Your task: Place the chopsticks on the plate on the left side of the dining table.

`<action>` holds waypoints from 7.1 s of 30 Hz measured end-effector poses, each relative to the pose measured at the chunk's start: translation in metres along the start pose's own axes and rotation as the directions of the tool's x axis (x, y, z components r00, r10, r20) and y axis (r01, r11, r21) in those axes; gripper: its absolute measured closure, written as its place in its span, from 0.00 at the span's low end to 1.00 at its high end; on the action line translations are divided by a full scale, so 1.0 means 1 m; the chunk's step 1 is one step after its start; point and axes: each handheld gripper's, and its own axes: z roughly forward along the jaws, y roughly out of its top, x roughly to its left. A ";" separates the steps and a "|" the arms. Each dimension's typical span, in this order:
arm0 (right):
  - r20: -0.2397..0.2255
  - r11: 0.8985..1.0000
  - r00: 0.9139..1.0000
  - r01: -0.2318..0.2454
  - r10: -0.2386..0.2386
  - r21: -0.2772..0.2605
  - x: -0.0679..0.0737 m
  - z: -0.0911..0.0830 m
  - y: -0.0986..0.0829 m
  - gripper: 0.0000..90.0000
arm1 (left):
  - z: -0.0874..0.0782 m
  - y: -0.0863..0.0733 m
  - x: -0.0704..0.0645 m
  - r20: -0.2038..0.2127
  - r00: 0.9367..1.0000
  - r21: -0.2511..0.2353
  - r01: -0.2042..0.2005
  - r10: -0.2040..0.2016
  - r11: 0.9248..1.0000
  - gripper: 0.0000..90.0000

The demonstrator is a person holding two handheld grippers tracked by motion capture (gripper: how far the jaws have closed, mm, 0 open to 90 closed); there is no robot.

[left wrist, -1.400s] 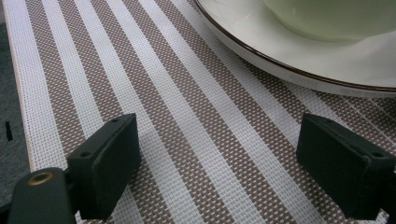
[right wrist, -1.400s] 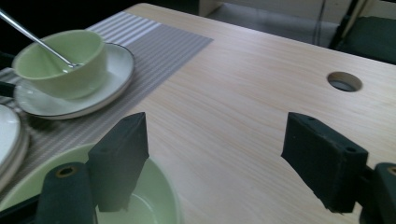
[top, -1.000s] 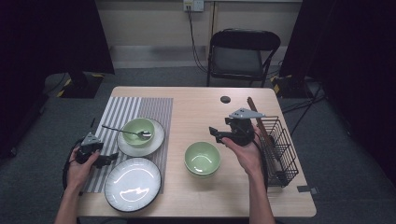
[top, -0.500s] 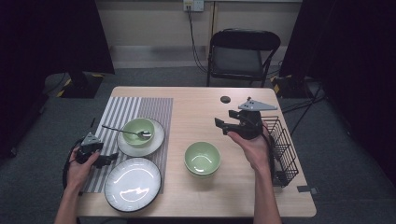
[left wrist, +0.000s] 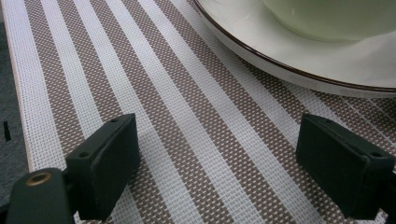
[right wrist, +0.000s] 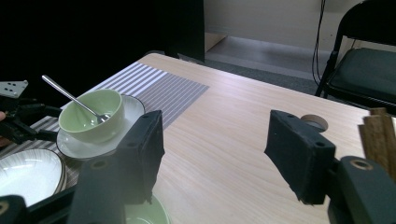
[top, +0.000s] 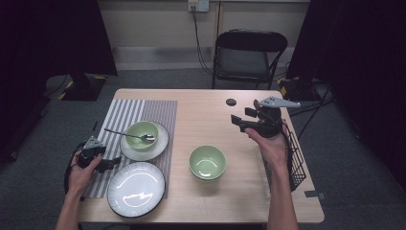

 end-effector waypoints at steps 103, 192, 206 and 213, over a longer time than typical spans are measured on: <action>0.143 0.988 0.990 -0.023 0.001 0.154 -0.067 -0.017 -0.047 0.88 | 0.000 0.000 0.000 -0.003 1.000 0.001 -0.002 0.002 1.000 0.14; 0.067 0.989 0.996 0.067 -0.059 -0.134 -0.027 -0.022 0.028 0.95 | -0.057 0.083 -0.073 0.299 0.943 -0.292 -0.056 0.147 0.955 0.33; -0.041 0.985 0.996 0.066 -0.073 -0.158 0.001 0.000 0.034 0.95 | -0.050 0.104 -0.096 0.325 0.925 -0.308 -0.094 0.197 0.947 0.32; -0.073 0.987 0.994 0.073 -0.084 -0.144 0.015 0.013 0.035 0.95 | -0.053 0.110 -0.112 0.340 0.912 -0.328 -0.111 0.227 0.938 0.32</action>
